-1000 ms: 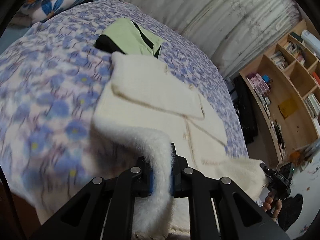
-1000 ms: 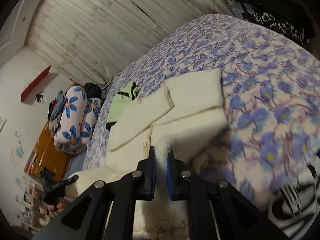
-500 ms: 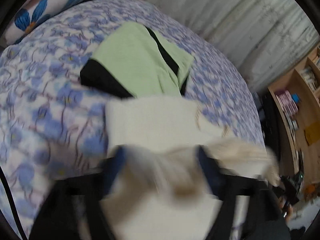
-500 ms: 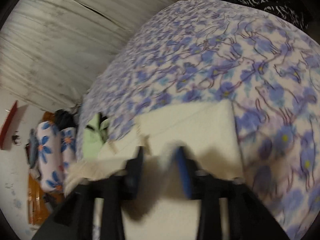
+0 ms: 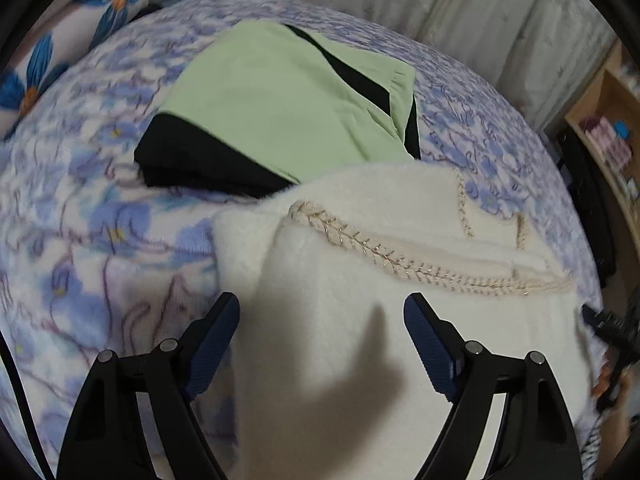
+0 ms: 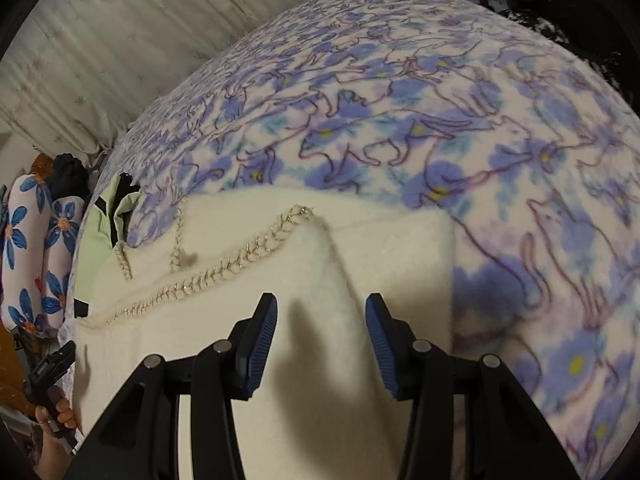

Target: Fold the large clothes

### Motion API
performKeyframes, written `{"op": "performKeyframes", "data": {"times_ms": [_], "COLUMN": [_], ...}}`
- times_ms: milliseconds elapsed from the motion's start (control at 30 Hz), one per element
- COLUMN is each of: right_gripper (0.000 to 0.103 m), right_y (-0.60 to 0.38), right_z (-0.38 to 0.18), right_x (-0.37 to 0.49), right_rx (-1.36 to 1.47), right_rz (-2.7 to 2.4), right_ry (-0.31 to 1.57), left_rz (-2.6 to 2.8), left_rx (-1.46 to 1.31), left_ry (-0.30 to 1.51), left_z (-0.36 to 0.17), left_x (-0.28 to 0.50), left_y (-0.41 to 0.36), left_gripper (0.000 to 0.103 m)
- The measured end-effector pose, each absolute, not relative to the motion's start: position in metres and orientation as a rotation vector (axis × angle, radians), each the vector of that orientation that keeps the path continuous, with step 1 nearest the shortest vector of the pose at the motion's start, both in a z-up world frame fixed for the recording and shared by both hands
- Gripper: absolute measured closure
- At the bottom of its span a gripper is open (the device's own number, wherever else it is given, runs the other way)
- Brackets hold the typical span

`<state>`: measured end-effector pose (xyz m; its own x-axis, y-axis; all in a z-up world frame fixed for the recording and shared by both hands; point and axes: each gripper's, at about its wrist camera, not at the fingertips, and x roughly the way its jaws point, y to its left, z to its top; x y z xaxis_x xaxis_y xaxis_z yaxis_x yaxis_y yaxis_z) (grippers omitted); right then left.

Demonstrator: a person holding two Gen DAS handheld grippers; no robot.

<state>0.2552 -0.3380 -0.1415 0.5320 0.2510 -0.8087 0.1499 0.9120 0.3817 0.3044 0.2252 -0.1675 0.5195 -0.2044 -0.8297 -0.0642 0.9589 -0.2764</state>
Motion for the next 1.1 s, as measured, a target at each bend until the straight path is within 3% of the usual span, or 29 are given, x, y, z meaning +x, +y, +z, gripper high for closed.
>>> {"op": "performKeyframes", "data": {"times_ms": [67, 167, 233, 333, 367, 433, 467, 900, 1100], "right_gripper": [0.057, 0.045, 0.045, 0.044, 0.049, 0.078, 0.092, 0.095, 0.095], "right_y": [-0.335, -0.326, -0.316, -0.3, -0.295, -0.281, -0.279, -0.31, -0.315], "right_z": [-0.144, -0.151, -0.155, -0.155, -0.155, -0.152, -0.149, -0.065, -0.084], "right_x": [0.265, 0.281, 0.288, 0.287, 0.285, 0.278, 0.274, 0.245, 0.288], "right_rx": [0.433, 0.404, 0.351, 0.285, 0.25, 0.147, 0.13, 0.282, 0.311], "right_rz": [0.082, 0.118, 0.109, 0.118, 0.106, 0.082, 0.076, 0.002, -0.059], "right_ry": [1.022, 1.05, 1.056, 1.011, 1.002, 0.966, 0.947, 0.669, 0.715], "left_rz": [-0.093, -0.114, -0.126, -0.122, -0.119, -0.087, -0.072, 0.123, 0.189], "left_rx": [-0.226, -0.144, -0.089, 0.01, 0.053, 0.139, 0.166, 0.068, 0.014], "left_ry": [1.027, 1.017, 1.008, 1.015, 1.004, 0.968, 0.956, 0.722, 0.782], "left_z": [-0.167, -0.164, -0.164, -0.172, -0.174, -0.174, -0.174, -0.085, -0.106], "left_x": [0.309, 0.316, 0.321, 0.326, 0.324, 0.318, 0.316, 0.316, 0.358], "left_y": [0.22, 0.209, 0.201, 0.185, 0.178, 0.168, 0.166, 0.177, 0.178], "left_gripper": [0.02, 0.02, 0.022, 0.051, 0.068, 0.083, 0.096, 0.099, 0.099]}}
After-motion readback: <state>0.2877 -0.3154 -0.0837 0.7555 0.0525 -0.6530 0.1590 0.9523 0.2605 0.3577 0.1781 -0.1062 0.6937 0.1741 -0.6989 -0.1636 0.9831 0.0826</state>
